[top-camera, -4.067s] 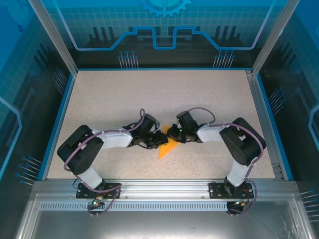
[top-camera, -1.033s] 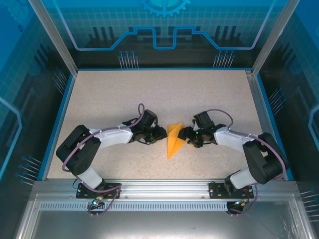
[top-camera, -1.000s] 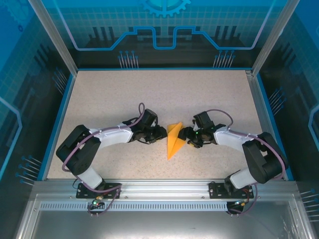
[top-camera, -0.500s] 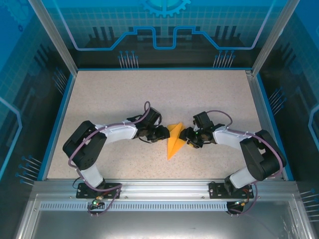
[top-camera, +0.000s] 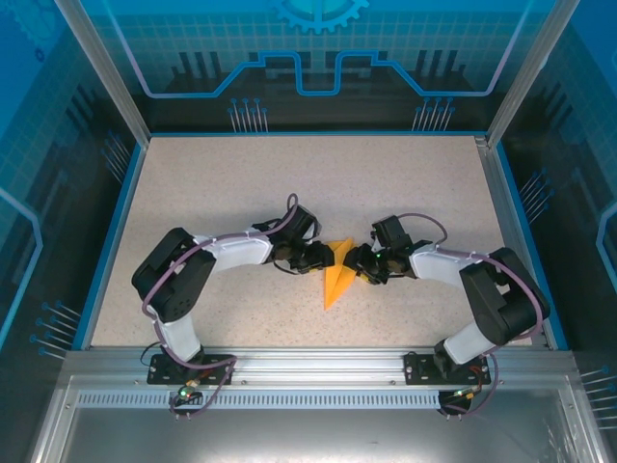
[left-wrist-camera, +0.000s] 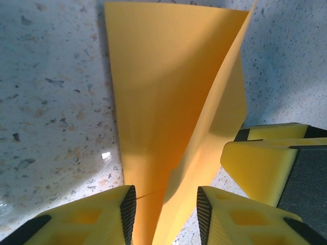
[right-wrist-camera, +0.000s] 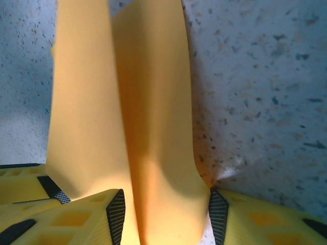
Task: Fold a paper plane with a square sheet of paper (pick it up from the middle)
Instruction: Turn over the paper at the center of the table.
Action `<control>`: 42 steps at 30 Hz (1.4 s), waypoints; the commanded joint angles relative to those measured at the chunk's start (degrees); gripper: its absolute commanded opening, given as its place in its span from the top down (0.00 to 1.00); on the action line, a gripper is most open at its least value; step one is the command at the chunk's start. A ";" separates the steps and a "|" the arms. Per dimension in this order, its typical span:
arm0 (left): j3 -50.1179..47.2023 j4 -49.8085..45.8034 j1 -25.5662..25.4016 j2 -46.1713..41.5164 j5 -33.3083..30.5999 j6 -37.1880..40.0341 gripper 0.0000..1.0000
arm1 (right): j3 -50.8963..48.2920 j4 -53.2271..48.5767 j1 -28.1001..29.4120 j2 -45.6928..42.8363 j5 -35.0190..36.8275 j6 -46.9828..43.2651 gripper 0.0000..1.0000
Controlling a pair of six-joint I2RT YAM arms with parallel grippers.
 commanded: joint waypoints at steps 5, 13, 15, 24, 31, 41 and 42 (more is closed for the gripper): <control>2.14 -4.38 -0.26 2.30 0.86 2.11 0.62 | -0.72 5.29 0.23 0.75 -2.52 0.93 0.49; 2.63 -6.19 -0.26 3.21 -0.25 2.33 0.67 | -0.76 7.94 -0.15 -1.31 -3.43 -2.32 0.44; 2.52 -6.35 -0.40 3.20 -0.44 2.34 0.67 | -0.52 8.50 -0.66 -1.46 -3.51 -3.35 0.43; 1.55 -5.49 -0.38 2.74 -1.21 1.28 0.69 | 0.12 10.69 -0.74 1.01 -6.49 -3.97 0.43; 1.02 -4.68 -0.42 2.23 -1.19 0.76 0.70 | -0.98 12.39 0.86 1.98 -5.71 -3.31 0.49; 0.67 -4.58 -0.41 2.01 -1.41 0.53 0.71 | 0.34 15.09 2.69 5.90 -5.90 -3.54 0.61; 0.64 -4.58 -0.41 2.05 -1.38 0.49 0.71 | 0.47 15.49 2.80 6.09 -6.03 -3.45 0.62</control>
